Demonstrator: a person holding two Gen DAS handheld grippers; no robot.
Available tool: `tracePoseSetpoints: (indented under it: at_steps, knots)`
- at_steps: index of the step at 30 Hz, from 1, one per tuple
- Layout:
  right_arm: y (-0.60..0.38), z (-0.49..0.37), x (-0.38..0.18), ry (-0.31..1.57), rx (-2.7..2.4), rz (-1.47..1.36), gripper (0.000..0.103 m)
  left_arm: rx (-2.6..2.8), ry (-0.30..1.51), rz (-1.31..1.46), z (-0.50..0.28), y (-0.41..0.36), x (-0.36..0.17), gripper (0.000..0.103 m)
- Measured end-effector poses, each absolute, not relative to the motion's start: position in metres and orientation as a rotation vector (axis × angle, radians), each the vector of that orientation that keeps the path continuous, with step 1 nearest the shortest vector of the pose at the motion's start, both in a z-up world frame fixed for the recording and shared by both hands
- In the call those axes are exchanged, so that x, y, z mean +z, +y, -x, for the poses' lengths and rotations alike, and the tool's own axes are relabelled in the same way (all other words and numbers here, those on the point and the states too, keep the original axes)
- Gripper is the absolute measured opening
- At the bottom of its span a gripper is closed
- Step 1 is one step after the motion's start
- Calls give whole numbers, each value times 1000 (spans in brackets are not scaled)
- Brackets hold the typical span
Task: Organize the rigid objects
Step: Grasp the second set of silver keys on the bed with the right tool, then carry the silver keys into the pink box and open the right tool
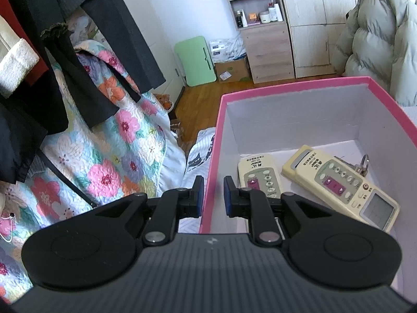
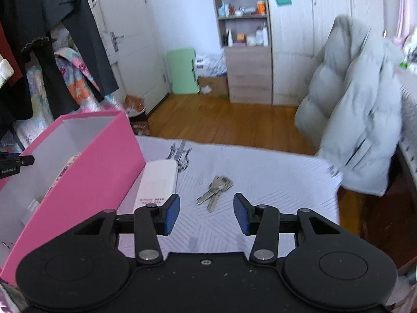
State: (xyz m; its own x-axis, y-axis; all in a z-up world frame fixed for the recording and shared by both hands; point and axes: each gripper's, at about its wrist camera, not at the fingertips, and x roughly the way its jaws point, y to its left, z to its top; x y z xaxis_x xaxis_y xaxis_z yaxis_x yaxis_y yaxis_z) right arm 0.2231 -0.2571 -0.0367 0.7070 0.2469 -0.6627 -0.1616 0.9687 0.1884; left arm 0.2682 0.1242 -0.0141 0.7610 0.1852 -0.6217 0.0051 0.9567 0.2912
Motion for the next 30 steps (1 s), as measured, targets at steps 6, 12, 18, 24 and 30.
tracePoseSetpoints:
  at_steps: [6,12,18,24,30]
  knots:
    - [-252,-265,-73,828,221,-191,52,107,701,-284,-268,124,-15,13]
    - [-233,-293,-101,808,175,-116,67,108,706,-293,-270,122,-17,13]
    - [-221,-286,-101,753,153,-4,27,113,709,-298,-269,118,-19,13]
    - [-234,-268,-81,677,158,-59,5,112,708,-295,-269,119,-19,13]
    - [-239,-249,-59,636,203,-112,5,113,708,-298,-269,120,-19,14]
